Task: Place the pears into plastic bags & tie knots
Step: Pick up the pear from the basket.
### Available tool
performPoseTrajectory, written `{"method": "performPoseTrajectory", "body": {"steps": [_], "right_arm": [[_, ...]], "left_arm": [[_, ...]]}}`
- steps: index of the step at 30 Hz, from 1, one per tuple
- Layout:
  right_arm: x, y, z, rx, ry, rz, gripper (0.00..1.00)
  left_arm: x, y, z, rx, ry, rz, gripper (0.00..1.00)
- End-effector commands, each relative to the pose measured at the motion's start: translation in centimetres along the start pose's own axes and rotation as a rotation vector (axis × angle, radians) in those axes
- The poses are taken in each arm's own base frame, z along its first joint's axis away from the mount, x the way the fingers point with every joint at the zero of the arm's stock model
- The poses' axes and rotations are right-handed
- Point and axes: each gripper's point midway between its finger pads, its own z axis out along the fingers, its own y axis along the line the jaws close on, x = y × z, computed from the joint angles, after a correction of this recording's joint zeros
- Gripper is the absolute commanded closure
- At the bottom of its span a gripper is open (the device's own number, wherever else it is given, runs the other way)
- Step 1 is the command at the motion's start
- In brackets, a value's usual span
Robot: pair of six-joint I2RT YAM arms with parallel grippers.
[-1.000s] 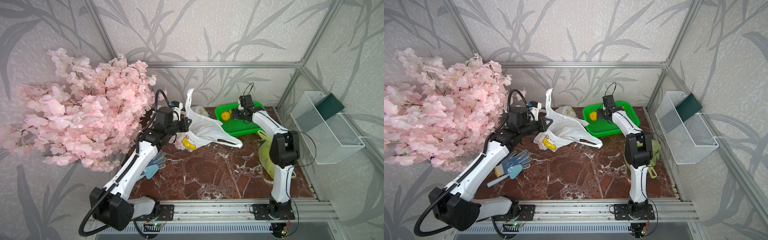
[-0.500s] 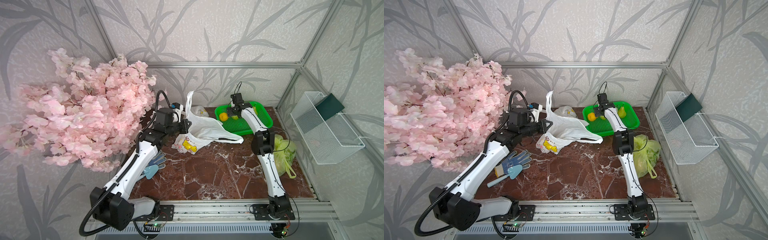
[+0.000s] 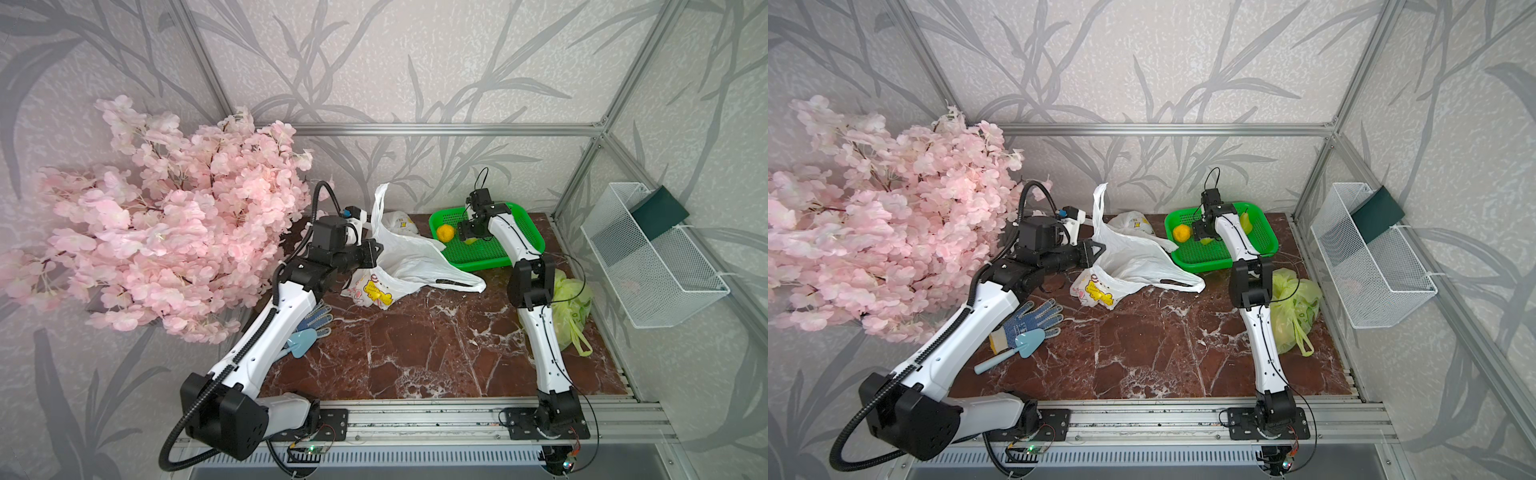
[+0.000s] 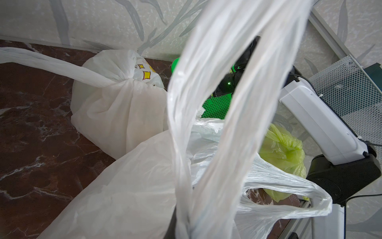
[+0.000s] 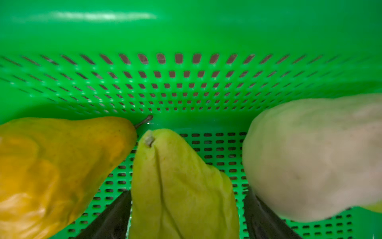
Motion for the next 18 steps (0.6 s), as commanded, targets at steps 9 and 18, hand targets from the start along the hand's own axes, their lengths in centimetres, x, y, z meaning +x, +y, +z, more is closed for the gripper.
{"method": "performPoseTrajectory", "body": {"steps": [9,18], "right_arm": [[-0.2,0.7,-1.1,-0.062,0.019,0.022,0.46],[-3.0,3.0,-12.1,-0.202,-0.150,0.078,0.66]], "left_arm": [[0.1,-0.1,-0.9,-0.012,-0.016,0.016,1.00],[0.5,0.5,0.1,-0.031,-0.005,0.016,1.00]]}}
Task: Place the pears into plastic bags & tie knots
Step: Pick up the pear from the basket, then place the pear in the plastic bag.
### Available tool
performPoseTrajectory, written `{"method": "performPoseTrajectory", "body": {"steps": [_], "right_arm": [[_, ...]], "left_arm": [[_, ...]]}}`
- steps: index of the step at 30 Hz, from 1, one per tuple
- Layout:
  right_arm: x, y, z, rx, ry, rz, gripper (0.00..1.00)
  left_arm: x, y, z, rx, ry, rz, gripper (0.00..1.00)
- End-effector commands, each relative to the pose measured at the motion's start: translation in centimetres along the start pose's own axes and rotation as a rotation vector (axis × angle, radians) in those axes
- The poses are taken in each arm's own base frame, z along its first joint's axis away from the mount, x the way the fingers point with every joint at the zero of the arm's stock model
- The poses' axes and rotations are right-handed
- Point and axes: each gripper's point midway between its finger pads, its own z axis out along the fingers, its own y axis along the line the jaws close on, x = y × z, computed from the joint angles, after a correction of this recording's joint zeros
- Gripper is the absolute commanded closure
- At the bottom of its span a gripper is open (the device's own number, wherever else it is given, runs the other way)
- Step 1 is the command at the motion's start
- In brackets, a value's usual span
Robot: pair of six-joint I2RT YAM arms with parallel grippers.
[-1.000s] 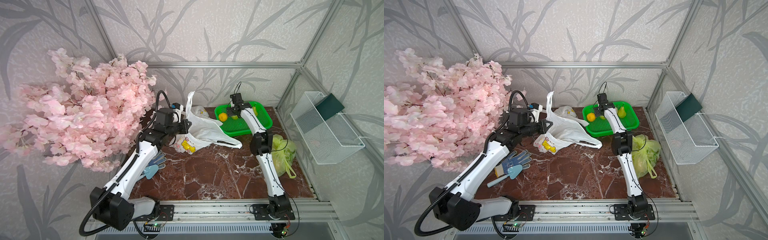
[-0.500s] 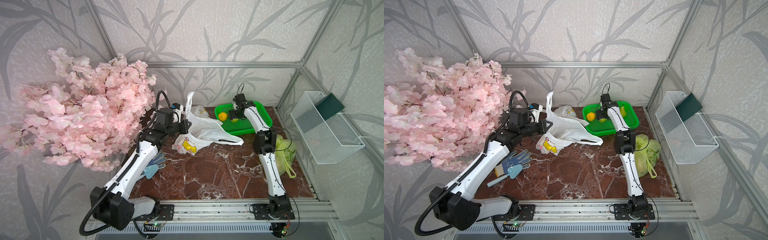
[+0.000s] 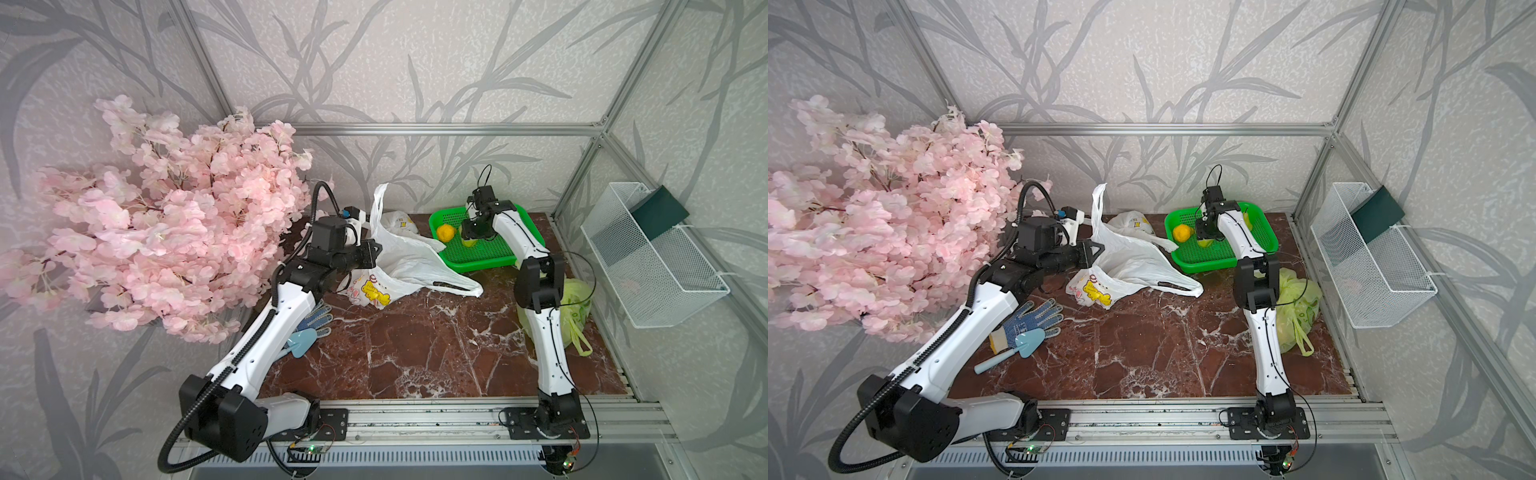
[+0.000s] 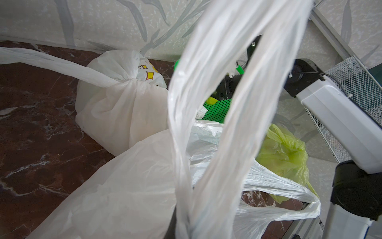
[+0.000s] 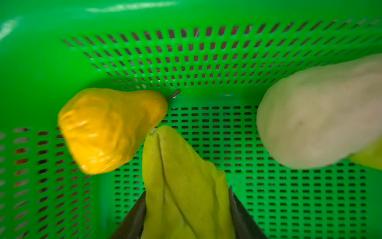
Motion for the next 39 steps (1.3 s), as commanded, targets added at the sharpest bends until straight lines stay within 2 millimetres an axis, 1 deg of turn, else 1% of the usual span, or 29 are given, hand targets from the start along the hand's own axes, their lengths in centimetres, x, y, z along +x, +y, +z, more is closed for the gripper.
{"method": "performPoseTrajectory", "body": {"steps": [1,4,6,7,8,9,11,14,16,18,19,21,22,25,26,28,29,30,31,32,33,34,35,36,37,39], "right_arm": [[-3.2,2.9,-8.3,-0.110,-0.166,0.020,0.66],[-1.8,6.8,-13.9,-0.222,-0.240,0.010,0.67],[-0.6,10.5,-18.9,-0.339,-0.354,-0.008,0.67],[0.2,12.0,-20.6,-0.398,-0.397,-0.007,0.67],[1.4,13.9,-22.9,-0.470,-0.439,-0.010,0.67],[2.7,15.6,-24.4,-0.529,-0.452,-0.016,0.68],[5.5,18.6,-25.8,-0.615,-0.436,-0.036,0.68],[9.6,22.5,-25.9,-0.734,-0.386,-0.038,0.69],[11.1,24.6,-25.3,-0.795,-0.357,-0.025,0.69],[11.6,26.2,-23.8,-0.843,-0.318,0.010,0.70],[11.5,26.8,-23.3,-0.868,-0.300,0.029,0.70],[11.1,27.4,-21.6,-0.895,-0.263,0.105,0.70],[10.9,27.6,-20.9,-0.897,-0.247,0.126,0.70],[11.1,27.1,-18.5,-0.819,-0.201,0.173,0.71],[11.4,26.4,-17.5,-0.757,-0.186,0.166,0.69],[12.0,23.9,-15.7,-0.550,-0.161,0.104,0.68],[12.3,22.5,-14.9,-0.437,-0.152,0.045,0.68],[13.0,21.0,-13.6,-0.309,-0.122,-0.028,0.66],[13.5,19.7,-12.9,-0.208,-0.094,-0.092,0.64],[14.0,18.7,-12.4,-0.128,-0.061,-0.157,0.61],[14.5,18.0,-12.0,-0.084,-0.021,-0.204,0.57],[14.9,18.2,-11.9,-0.088,0.009,-0.249,0.52],[15.1,19.2,-12.2,-0.134,0.026,-0.281,0.45],[14.9,20.4,-12.9,-0.198,0.033,-0.293,0.37],[14.6,21.4,-13.9,-0.258,0.030,-0.297,0.31],[13.3,23.0,-16.4,-0.368,-0.002,-0.288,0.23]], "left_arm": [[0.6,0.4,0.4,-0.021,0.007,0.017,1.00],[1.2,0.7,0.7,-0.033,0.024,0.022,1.00],[1.3,0.8,0.9,-0.036,0.032,0.024,1.00],[1.4,0.8,1.0,-0.035,0.036,0.025,1.00],[1.4,0.7,1.1,-0.035,0.036,0.025,1.00],[1.4,0.6,1.2,-0.032,0.038,0.026,1.00],[1.2,0.1,1.2,-0.014,0.034,0.020,1.00],[1.0,-1.0,1.3,0.029,0.025,-0.012,1.00],[0.8,-2.0,1.3,0.067,0.017,-0.040,1.00],[0.7,-3.4,1.1,0.117,0.010,-0.065,1.00],[0.6,-4.1,1.0,0.142,0.005,-0.079,1.00],[0.5,-5.6,0.6,0.200,-0.005,-0.117,1.00],[0.5,-6.0,0.4,0.215,-0.012,-0.134,1.00],[0.7,-6.8,0.2,0.252,-0.029,-0.195,1.00],[0.9,-6.9,0.3,0.268,-0.034,-0.218,1.00],[1.2,-6.9,0.8,0.285,-0.031,-0.257,1.00],[1.4,-6.8,1.1,0.292,-0.027,-0.274,1.00],[1.4,-6.7,1.2,0.292,-0.033,-0.284,1.00],[1.4,-6.5,1.2,0.287,-0.036,-0.288,1.00],[1.2,-6.3,1.2,0.278,-0.044,-0.286,1.00],[1.1,-6.1,1.2,0.269,-0.049,-0.285,1.00],[1.1,-5.7,1.4,0.255,-0.047,-0.288,1.00],[1.3,-5.3,1.7,0.242,-0.042,-0.294,1.00],[1.5,-4.9,2.1,0.231,-0.034,-0.300,1.00],[2.0,-4.4,2.6,0.214,-0.018,-0.307,1.00],[2.9,-3.2,3.6,0.168,0.004,-0.313,1.00]]}}
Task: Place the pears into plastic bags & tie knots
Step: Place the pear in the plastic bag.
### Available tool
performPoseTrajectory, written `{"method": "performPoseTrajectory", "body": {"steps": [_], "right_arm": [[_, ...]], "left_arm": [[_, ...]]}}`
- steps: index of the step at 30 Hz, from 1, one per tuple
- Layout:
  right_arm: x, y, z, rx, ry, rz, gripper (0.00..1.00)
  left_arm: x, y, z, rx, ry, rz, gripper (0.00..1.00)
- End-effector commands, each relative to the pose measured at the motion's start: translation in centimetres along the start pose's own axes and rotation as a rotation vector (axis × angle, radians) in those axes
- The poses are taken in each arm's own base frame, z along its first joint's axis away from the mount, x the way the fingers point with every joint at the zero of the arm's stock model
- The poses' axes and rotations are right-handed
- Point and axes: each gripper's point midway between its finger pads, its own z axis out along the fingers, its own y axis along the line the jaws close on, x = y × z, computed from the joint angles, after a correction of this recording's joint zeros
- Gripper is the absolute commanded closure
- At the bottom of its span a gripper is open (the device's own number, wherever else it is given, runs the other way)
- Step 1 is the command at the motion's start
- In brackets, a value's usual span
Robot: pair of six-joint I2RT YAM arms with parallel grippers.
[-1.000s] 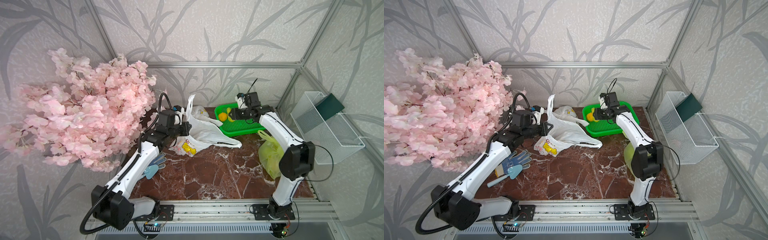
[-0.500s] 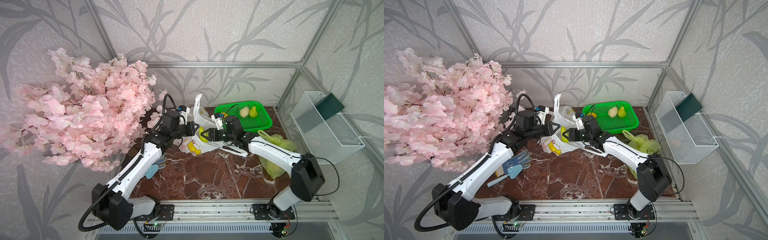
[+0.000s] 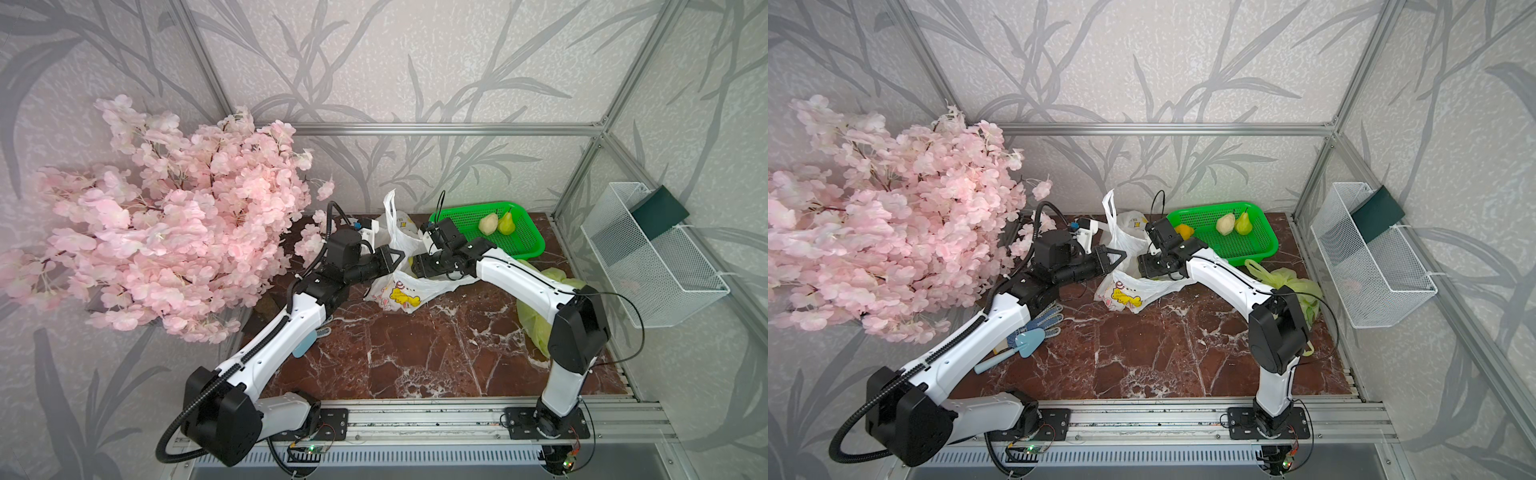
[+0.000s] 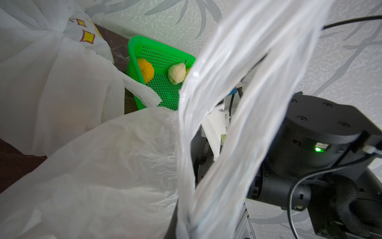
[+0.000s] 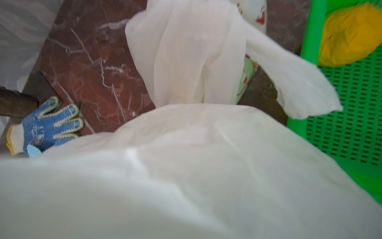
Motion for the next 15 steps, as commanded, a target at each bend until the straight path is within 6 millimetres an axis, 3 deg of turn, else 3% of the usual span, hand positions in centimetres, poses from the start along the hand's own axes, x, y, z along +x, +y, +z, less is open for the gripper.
{"method": "performPoseTrajectory", "body": {"steps": [1,4,7,10,12,15], "right_arm": [[-0.8,2.6,-3.5,-0.146,0.020,-0.068,0.20],[-3.8,4.1,-7.0,-0.292,-0.063,-0.039,0.15],[-7.2,2.7,-9.5,-0.316,-0.173,0.021,0.18],[-9.9,-4.2,-9.5,-0.159,-0.295,0.174,0.26],[-10.2,-9.7,-7.4,0.013,-0.304,0.245,0.26],[-10.4,-15.5,-4.6,0.163,-0.297,0.307,0.24]], "left_arm": [[0.0,2.6,1.0,-0.075,-0.005,-0.031,1.00],[-0.1,5.0,1.3,-0.161,0.001,-0.034,1.00],[0.3,7.0,1.2,-0.257,0.037,-0.007,1.00],[1.3,9.1,0.5,-0.369,0.097,0.038,1.00],[1.5,9.4,-0.1,-0.389,0.098,0.055,1.00],[1.4,8.8,-0.7,-0.373,0.088,0.064,1.00]]}}
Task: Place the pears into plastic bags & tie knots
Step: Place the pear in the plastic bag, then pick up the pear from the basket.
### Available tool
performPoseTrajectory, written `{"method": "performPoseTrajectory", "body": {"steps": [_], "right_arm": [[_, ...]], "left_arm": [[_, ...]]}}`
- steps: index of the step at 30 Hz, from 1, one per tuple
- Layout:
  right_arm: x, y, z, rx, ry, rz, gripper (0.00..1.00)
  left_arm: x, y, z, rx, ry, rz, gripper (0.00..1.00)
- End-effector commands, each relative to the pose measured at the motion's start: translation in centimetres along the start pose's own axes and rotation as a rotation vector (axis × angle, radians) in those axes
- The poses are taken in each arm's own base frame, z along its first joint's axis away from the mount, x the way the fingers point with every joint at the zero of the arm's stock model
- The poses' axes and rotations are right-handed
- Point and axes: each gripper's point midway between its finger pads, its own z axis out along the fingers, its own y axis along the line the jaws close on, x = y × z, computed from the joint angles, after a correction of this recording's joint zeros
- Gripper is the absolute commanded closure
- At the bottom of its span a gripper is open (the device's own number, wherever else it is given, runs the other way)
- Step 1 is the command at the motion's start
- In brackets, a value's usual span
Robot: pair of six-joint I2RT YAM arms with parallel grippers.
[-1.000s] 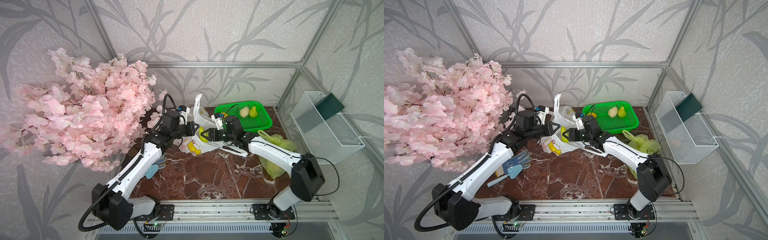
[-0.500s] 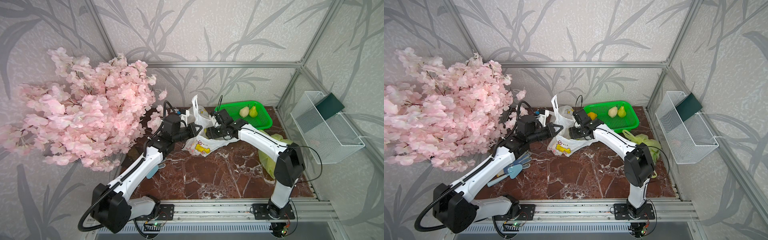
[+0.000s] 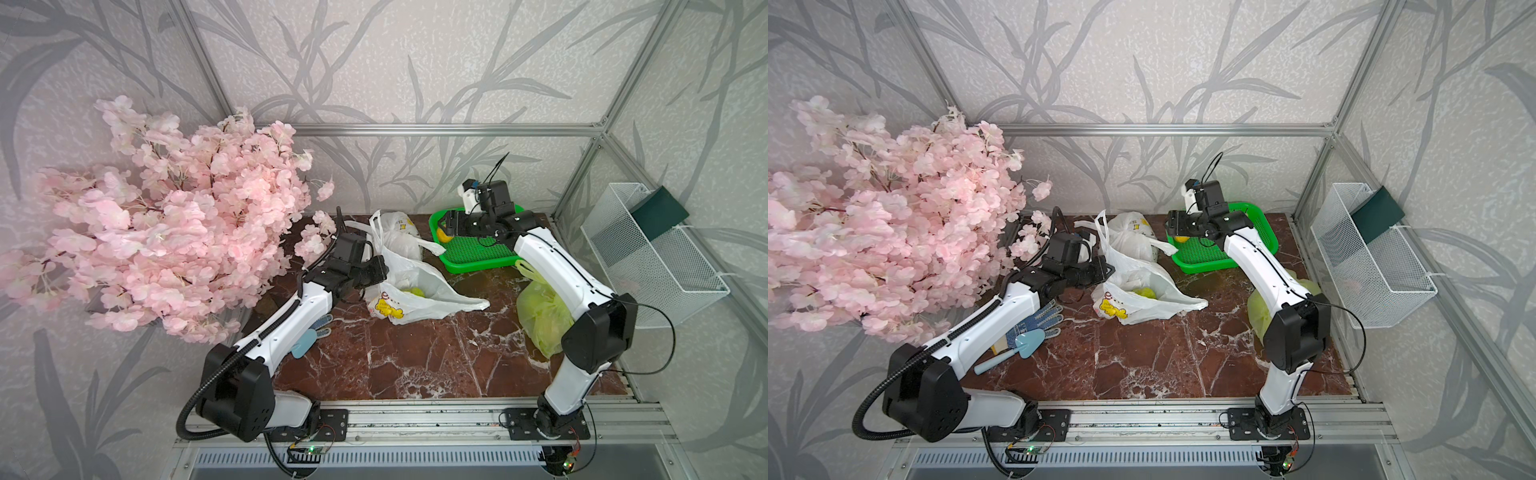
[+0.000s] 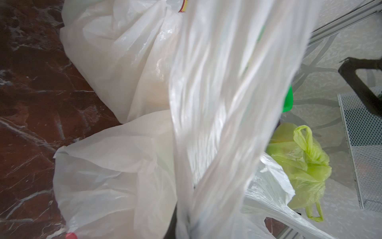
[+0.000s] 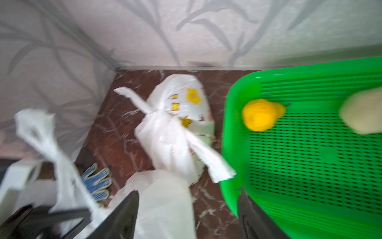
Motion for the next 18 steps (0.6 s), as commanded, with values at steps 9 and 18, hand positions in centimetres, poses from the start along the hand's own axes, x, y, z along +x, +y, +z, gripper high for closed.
{"method": "performPoseTrajectory", "body": {"steps": [9,18], "right_arm": [[0.5,-11.1,12.8,0.260,0.068,0.095,0.21],[3.2,-13.7,20.3,0.326,0.151,0.092,0.26]], "left_arm": [[-0.7,-1.1,-1.9,0.026,-0.034,0.043,1.00],[-0.9,-1.6,-2.0,0.045,-0.038,0.050,1.00]]}}
